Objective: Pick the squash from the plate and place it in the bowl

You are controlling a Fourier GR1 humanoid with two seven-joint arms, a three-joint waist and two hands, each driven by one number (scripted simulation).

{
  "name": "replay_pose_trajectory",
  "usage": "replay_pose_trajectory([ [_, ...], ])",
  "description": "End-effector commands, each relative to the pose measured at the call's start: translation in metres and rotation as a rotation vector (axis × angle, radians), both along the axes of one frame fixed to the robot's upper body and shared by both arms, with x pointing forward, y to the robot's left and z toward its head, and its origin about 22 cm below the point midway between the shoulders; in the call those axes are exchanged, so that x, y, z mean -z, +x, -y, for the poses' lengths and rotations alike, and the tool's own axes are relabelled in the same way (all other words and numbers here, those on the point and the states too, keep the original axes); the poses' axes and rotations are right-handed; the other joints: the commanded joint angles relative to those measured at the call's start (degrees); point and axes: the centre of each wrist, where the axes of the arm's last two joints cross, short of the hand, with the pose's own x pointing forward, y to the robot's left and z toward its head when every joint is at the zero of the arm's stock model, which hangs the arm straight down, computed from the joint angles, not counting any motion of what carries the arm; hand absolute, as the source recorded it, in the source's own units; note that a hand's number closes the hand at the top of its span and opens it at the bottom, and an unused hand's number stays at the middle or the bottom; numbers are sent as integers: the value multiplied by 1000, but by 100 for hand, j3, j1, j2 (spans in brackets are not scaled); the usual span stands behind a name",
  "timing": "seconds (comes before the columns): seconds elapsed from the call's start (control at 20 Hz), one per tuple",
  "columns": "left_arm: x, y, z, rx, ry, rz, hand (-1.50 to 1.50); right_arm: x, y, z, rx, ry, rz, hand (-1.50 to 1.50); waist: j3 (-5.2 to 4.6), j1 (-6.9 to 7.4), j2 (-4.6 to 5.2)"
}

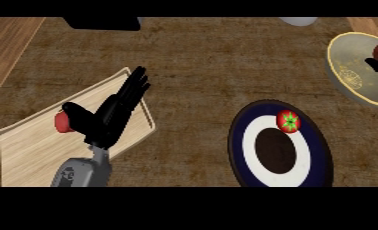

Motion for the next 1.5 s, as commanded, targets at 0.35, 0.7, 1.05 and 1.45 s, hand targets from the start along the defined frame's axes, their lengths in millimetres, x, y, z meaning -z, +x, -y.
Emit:
replay_pose_trajectory([
  [0.35, -12, 2, 6, 40, 6, 32, 0, 54, 34, 7, 197, 33, -230, -150, 19, 232, 105],
  [0.7, 4, 4, 2, 1, -4, 14, 0, 49, 37, 15, 66, 304, -130, -150, 21, 104, 101],
  [1.05, 0, -3, -10, -11, -6, -4, 0, 42, 21, 42, -118, 774, 250, -150, 28, -184, -19],
  [1.45, -1, -8, -25, -74, -1, -10, 0, 50, -66, 127, -299, 941, 316, -150, 1, -358, -91],
])
